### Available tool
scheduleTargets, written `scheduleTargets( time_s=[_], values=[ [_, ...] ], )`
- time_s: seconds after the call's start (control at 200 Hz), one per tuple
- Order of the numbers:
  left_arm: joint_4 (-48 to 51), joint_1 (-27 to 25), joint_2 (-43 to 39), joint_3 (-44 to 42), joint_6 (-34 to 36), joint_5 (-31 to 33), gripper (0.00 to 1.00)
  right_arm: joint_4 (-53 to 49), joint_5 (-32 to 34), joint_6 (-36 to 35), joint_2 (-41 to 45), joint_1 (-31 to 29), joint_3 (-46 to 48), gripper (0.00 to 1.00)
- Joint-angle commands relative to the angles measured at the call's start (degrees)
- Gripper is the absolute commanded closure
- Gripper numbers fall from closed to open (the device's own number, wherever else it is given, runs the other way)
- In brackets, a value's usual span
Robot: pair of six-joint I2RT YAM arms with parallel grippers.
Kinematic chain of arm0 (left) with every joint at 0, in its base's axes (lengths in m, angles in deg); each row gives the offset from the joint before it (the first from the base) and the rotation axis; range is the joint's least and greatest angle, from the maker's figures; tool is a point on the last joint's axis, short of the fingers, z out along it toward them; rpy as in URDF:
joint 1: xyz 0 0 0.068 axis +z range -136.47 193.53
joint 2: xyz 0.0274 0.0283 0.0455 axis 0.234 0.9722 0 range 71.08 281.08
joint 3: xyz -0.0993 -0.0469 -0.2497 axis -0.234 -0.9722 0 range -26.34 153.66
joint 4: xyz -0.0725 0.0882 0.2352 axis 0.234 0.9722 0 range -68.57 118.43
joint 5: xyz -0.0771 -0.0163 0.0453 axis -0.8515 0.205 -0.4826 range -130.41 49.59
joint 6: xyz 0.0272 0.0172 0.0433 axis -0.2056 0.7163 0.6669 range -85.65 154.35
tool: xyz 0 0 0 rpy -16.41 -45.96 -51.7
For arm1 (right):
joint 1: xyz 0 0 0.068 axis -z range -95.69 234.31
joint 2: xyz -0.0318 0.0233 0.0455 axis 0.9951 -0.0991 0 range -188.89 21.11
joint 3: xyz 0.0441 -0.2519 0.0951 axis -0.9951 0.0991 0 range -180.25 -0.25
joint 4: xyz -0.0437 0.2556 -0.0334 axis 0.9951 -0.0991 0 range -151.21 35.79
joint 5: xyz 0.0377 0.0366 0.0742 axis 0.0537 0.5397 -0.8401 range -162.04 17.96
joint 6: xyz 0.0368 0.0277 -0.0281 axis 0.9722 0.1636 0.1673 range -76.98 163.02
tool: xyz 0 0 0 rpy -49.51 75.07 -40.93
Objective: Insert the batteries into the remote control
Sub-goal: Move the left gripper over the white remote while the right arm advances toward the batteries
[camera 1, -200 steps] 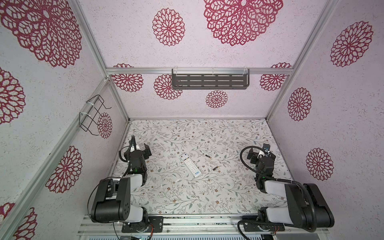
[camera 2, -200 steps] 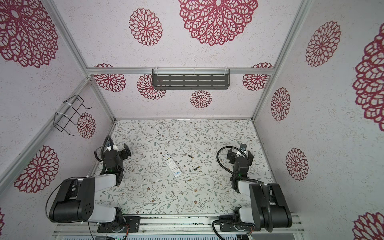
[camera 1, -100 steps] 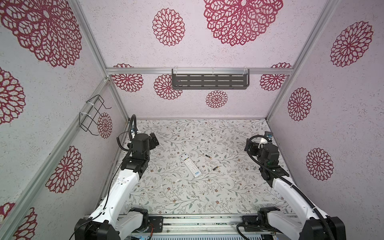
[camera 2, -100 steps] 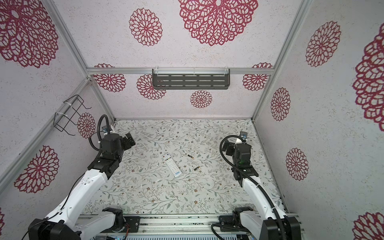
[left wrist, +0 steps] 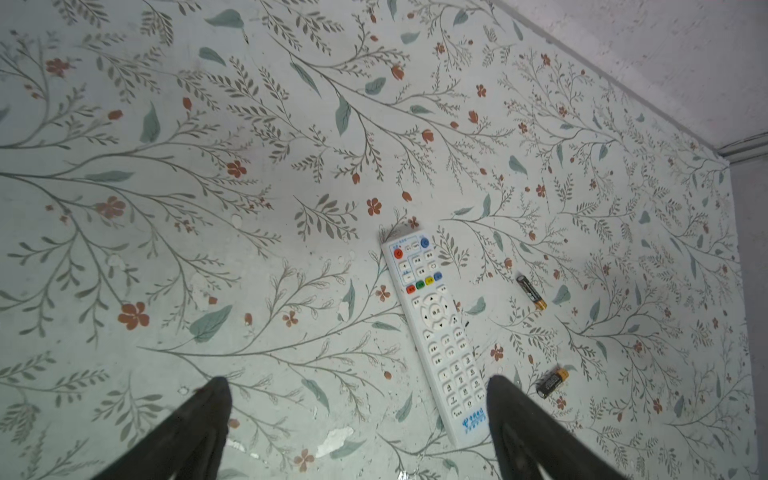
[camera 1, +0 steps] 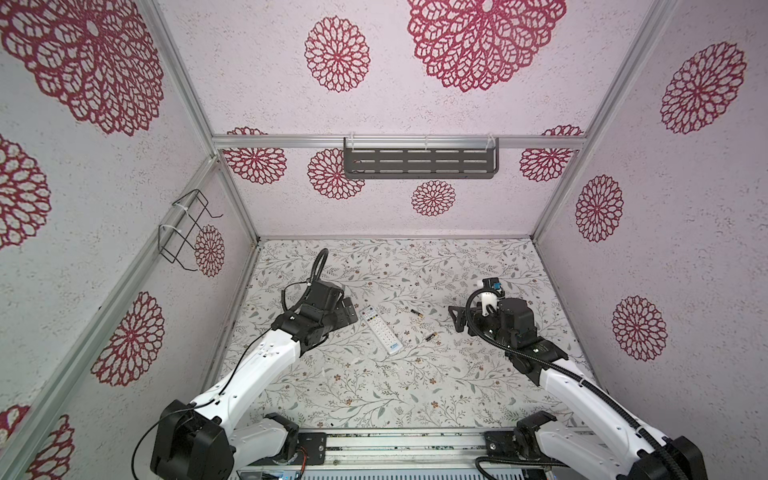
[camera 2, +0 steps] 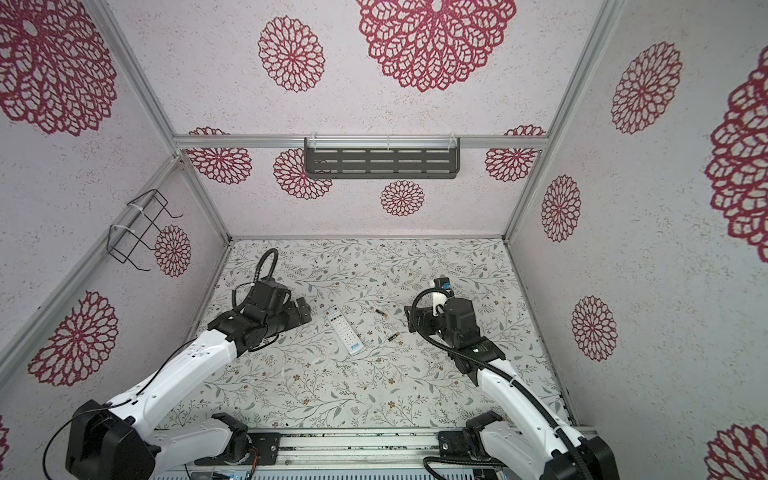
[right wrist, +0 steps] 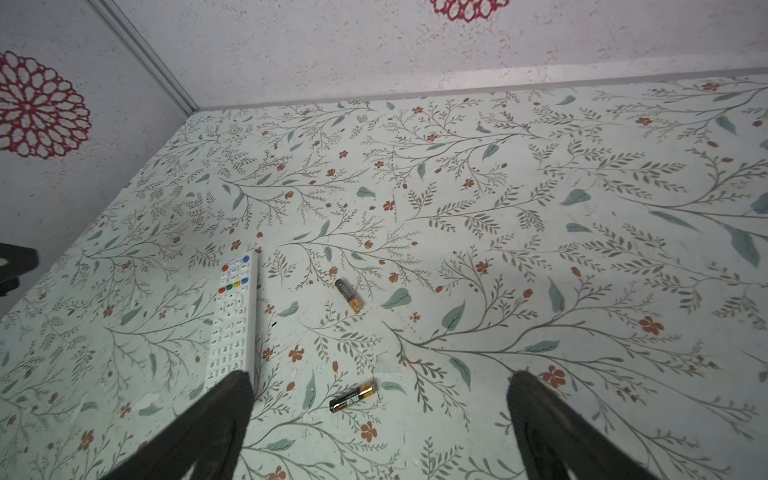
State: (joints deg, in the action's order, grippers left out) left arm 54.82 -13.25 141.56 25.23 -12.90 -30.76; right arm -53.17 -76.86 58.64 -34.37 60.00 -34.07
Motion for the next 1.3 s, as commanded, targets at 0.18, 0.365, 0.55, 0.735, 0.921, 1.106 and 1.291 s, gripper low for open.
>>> scheduleTargets(
  time_s=[0.18, 0.365, 0.55, 0.735, 0.921, 1.106, 1.291],
  values=[
    [-3.69, -5.23, 10.96, 3.0, -6.35, -0.89, 0.0, 2.09, -3.3, -1.34, -4.55, -2.93, -2.08, 0.01],
    [-4.7, -7.46, 19.71, 9.09, -6.54, -1.24, 0.02, 3.18, -4.15, -1.34, -4.73, -3.61, -0.9, 0.01],
    [-3.19, -8.35, 26.88, 14.2, -8.08, 1.09, 0.04, 2.74, -3.31, -1.69, -4.37, -3.85, -0.54, 0.01],
    [-1.03, -8.66, 31.19, 17.49, -12.26, 4.08, 0.06, 1.86, -1.99, -3.7, -4.01, -3.96, -1.22, 0.01],
    [0.91, -9.42, 34.73, 20.72, -14.29, 5.07, 0.08, 1.26, -1.21, -5.57, -4.86, -3.91, -2.51, 0.01],
    [1.66, -9.43, 37.43, 21.54, -16.06, 5.01, 0.11, 1.6, -1.16, -6.63, -4.46, -3.83, -2.91, 0.01],
    [1.89, -9.47, 39.93, 23.11, -16.58, 4.15, 0.15, 1.94, -0.75, -7.88, -5.15, -3.88, -2.74, 0.01]
  ],
)
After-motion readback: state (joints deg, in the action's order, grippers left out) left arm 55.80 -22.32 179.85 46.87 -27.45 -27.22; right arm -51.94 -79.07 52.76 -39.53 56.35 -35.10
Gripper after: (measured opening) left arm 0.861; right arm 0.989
